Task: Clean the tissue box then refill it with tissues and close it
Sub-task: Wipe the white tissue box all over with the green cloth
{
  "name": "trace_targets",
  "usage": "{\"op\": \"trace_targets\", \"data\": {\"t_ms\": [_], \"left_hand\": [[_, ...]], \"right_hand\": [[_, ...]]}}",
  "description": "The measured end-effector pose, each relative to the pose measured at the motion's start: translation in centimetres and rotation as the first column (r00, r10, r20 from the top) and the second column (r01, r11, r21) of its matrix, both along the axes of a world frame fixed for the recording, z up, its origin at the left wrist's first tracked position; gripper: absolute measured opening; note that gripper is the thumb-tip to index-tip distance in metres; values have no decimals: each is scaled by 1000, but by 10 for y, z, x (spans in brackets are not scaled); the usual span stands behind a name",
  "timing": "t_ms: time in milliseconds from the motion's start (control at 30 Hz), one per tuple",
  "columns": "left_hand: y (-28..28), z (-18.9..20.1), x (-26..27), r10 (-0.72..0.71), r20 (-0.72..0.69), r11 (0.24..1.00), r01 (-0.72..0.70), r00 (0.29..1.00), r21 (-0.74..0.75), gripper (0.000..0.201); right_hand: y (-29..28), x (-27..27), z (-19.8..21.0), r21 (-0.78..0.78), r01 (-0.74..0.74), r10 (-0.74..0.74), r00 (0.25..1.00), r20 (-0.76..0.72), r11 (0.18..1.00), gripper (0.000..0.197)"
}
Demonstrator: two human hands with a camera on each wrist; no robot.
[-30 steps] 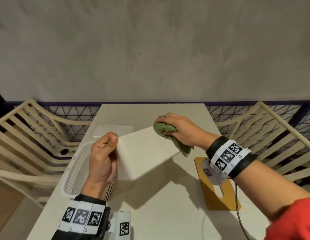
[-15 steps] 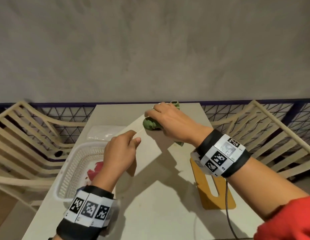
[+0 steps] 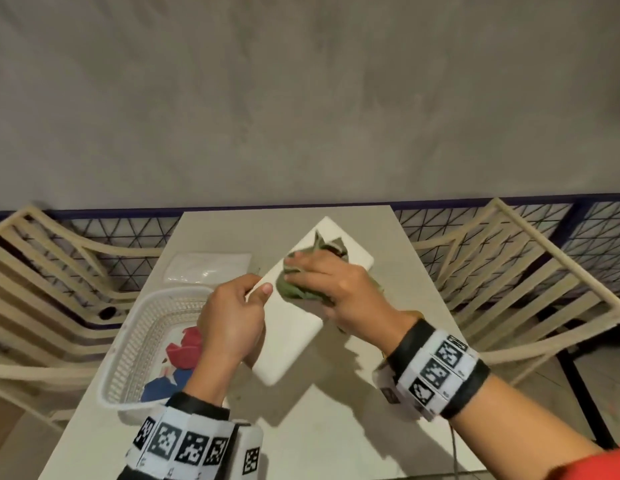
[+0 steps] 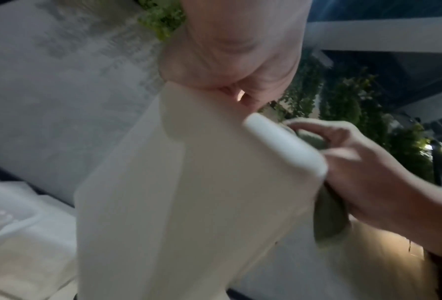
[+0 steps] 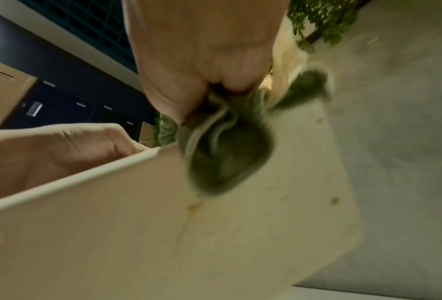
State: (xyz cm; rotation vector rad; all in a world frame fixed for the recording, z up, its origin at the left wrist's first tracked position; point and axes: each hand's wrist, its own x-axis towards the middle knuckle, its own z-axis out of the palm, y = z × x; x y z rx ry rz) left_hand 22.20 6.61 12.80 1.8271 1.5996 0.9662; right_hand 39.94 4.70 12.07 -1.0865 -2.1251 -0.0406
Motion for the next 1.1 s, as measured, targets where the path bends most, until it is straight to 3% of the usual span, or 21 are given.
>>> {"op": "trace_targets", "data": {"t_ms": [67, 167, 200, 267, 333, 400, 467, 500, 633, 667, 800, 933, 967, 1033, 1100], "left_hand": [[-4, -2, -3, -33, -33, 999, 32, 999, -34, 13], [-14, -9, 2, -48, -80, 998, 44, 996, -55, 16], [-14, -10, 1, -30, -77, 998, 25, 997, -60, 17], [-8, -10, -6, 20, -49, 998, -23, 999, -65, 14], [-5, -9, -15, 36, -58, 996, -40, 998, -80, 14], [-8, -9, -18, 16, -122, 997, -25, 992, -77, 16], [-14, -10, -13, -20, -159, 997, 8, 987, -75, 17], [-15, -10, -10, -28, -151, 997, 16, 988, -80, 17], [-9, -16, -10, -19, -38, 993, 14, 999, -121, 20], [-10, -17, -11, -33, -14, 990, 31, 999, -136, 21], [-12, -18, -10, -32, 19, 987, 35, 999, -156, 21], [0, -10, -17, 62, 125, 985, -40, 990, -169, 26], [2, -9, -19, 63, 112, 986, -45, 992, -161, 26], [1, -9, -19, 66, 76, 988, -55, 995, -145, 31], [0, -9, -15, 70, 60, 989, -62, 996, -134, 32]], "right_hand": [[1, 23, -6, -38, 54, -53, 999, 9, 998, 27], [23, 30, 4, -76, 289, -297, 946, -130, 954, 28], [25, 18, 4, -85, 272, -282, 950, -135, 958, 27], [13, -5, -8, -98, 91, -99, 992, -77, 991, 24], [-6, 3, -22, -109, -32, 28, 999, -38, 994, 25], [1, 28, -21, -137, 91, -106, 989, -104, 986, 35], [19, 30, -10, -133, 248, -269, 949, -167, 959, 33], [24, 18, -4, -118, 256, -273, 948, -164, 959, 30], [2, -21, -13, -148, -33, 28, 999, -38, 988, 23], [-1, -9, -13, -172, -32, 32, 999, -3, 985, 24], [14, 20, -3, -129, 187, -197, 978, -71, 974, 29], [-11, -16, -17, -173, -127, 125, 992, -21, 977, 23], [-14, -5, -21, -198, -128, 126, 992, -26, 972, 28], [-3, 28, -29, -228, 40, -72, 988, -136, 973, 44], [3, 40, -28, -212, 174, -219, 952, -213, 962, 45]]}}
